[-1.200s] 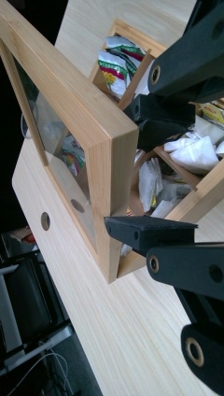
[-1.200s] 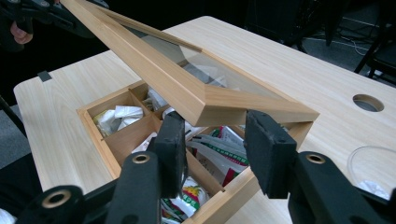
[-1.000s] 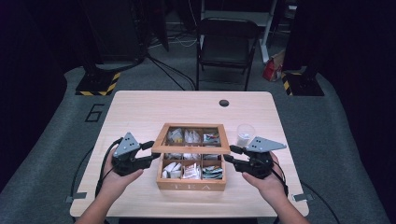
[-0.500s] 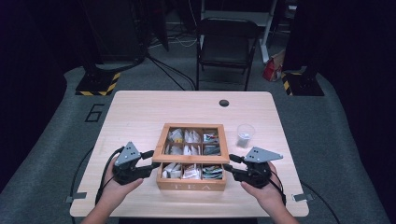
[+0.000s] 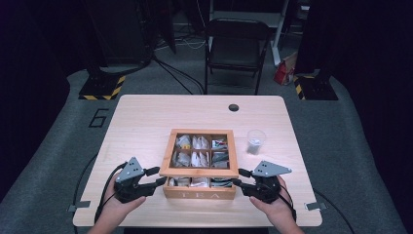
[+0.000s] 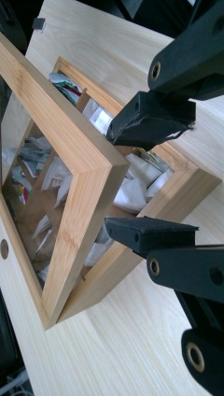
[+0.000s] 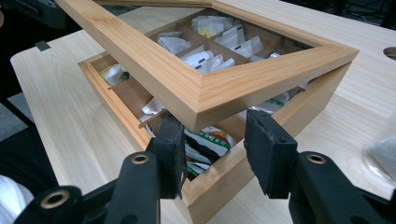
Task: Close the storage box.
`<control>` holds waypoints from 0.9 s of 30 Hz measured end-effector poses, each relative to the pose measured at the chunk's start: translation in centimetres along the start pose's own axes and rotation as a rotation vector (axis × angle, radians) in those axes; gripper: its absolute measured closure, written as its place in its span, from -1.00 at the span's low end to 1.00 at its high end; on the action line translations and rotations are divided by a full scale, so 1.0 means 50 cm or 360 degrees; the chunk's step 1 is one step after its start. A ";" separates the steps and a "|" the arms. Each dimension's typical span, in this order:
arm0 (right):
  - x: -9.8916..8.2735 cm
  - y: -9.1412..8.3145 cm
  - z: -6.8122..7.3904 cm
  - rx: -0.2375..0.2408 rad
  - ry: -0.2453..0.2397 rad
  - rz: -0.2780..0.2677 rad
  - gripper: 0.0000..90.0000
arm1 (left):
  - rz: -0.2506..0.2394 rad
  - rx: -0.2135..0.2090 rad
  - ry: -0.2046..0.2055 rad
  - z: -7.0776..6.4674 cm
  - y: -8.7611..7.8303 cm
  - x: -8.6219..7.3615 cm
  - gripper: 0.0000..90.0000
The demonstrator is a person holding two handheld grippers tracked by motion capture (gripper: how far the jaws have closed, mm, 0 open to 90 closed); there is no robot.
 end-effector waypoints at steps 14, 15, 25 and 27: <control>-0.031 0.016 0.012 0.0023 0.0004 0.0051 0.29 | 0.0043 0.0014 -0.0012 -0.009 0.020 -0.032 0.21; -0.034 0.016 0.013 0.0029 0.0008 0.0054 0.29 | 0.0060 -0.0002 -0.0019 -0.011 0.019 -0.035 0.21; -0.051 0.023 0.018 0.0042 0.0023 0.0118 0.28 | 0.0113 0.0003 -0.0006 -0.017 0.022 -0.049 0.21; -0.051 0.023 0.018 0.0046 0.0016 0.0114 0.28 | 0.0096 -0.0003 -0.0017 -0.019 0.022 -0.048 0.21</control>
Point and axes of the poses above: each handheld gripper's, and its own axes: y roughly forward along the jaws, x roughly out of its top, z roughly to its left, the point moved 7 cm from there along y, roughly forward along the jaws, and after that the axes turned 1 degree about z, right-handed, at the moved point
